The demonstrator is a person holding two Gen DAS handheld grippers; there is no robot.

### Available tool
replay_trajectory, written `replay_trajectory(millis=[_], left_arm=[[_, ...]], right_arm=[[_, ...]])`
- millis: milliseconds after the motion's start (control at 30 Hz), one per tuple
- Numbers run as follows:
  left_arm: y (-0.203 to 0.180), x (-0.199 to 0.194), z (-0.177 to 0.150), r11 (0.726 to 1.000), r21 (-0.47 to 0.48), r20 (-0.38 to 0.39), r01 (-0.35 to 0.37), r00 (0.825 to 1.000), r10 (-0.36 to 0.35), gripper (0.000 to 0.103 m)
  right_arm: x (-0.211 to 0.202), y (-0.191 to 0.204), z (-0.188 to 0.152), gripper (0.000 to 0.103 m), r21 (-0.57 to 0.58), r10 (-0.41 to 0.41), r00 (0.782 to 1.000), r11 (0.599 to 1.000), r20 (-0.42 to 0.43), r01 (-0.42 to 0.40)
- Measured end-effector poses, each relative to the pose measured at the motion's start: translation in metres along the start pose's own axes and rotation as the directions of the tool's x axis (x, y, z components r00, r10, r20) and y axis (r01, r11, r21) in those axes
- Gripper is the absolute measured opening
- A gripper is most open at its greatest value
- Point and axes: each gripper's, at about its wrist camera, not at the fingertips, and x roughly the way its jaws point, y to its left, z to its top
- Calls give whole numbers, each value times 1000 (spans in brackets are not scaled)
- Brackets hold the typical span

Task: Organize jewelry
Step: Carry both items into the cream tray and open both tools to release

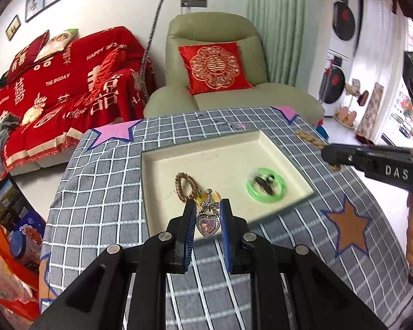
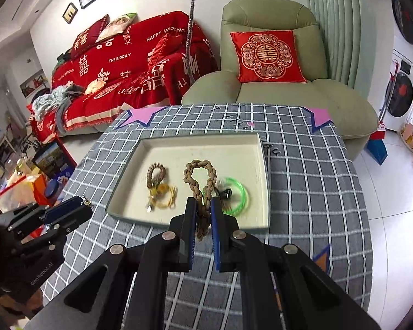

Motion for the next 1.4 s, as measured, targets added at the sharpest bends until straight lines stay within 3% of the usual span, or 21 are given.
replay_trajectory(millis=[233, 667, 967, 1300, 1400], left_arm=[[11, 48, 16, 998, -58, -26, -21, 999, 19, 29], [2, 121, 4, 997, -38, -106, -71, 992, 67, 30], [2, 137, -4, 996, -50, -136, -80, 988, 73, 30], [-6, 137, -5, 993, 6, -125, -115, 985, 115, 30], [-7, 137, -5, 993, 9, -128, -117, 985, 117, 30]], right_arm=[[46, -6, 17, 11, 6, -9, 999, 1000, -39, 10], [117, -24, -1, 11, 50, -21, 992, 998, -126, 27], [134, -31, -9, 11, 62, -28, 989, 997, -146, 37], [143, -32, -14, 12, 69, -12, 986, 997, -166, 24], [143, -32, -14, 17, 74, -12, 985, 997, -173, 25]])
